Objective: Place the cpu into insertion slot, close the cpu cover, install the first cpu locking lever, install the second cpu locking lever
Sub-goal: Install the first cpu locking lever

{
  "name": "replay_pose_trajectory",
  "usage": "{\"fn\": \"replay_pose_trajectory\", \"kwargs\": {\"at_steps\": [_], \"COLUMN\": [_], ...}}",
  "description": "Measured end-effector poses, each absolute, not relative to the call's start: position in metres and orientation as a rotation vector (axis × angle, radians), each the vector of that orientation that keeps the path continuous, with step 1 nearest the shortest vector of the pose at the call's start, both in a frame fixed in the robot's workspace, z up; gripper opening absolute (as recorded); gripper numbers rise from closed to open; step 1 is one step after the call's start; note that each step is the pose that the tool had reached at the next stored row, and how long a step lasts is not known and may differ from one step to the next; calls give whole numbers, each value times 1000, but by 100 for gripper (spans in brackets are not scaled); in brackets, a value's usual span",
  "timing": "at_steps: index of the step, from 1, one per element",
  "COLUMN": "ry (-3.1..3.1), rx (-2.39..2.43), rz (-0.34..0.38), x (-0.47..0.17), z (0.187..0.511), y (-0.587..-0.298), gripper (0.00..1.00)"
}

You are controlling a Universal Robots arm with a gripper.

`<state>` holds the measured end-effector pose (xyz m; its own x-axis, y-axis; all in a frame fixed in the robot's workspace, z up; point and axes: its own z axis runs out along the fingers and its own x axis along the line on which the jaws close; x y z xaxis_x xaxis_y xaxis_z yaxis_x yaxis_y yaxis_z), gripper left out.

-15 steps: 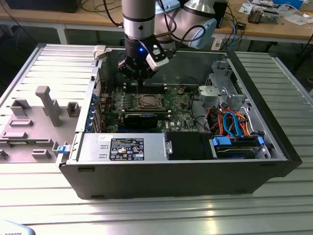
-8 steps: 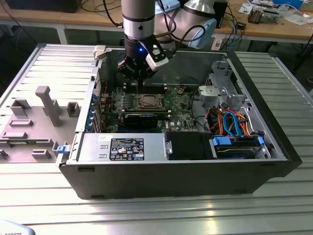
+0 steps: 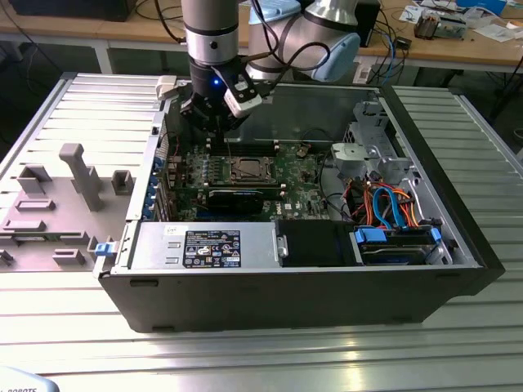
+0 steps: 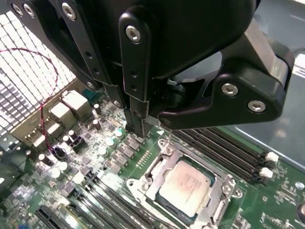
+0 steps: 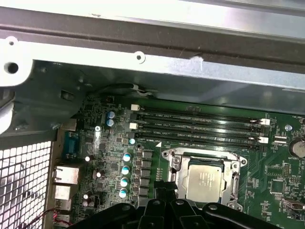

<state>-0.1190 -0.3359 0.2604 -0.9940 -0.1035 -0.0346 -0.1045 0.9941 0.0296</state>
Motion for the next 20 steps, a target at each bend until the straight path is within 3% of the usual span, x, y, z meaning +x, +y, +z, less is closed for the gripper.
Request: {"fn": "replay_pose_trajectory", "kwargs": {"at_steps": [20], "ry": [3091], "rx": [-142], "rz": [47], "x": [-127], "z": [260], "y": [-326], "gripper": [11]}}
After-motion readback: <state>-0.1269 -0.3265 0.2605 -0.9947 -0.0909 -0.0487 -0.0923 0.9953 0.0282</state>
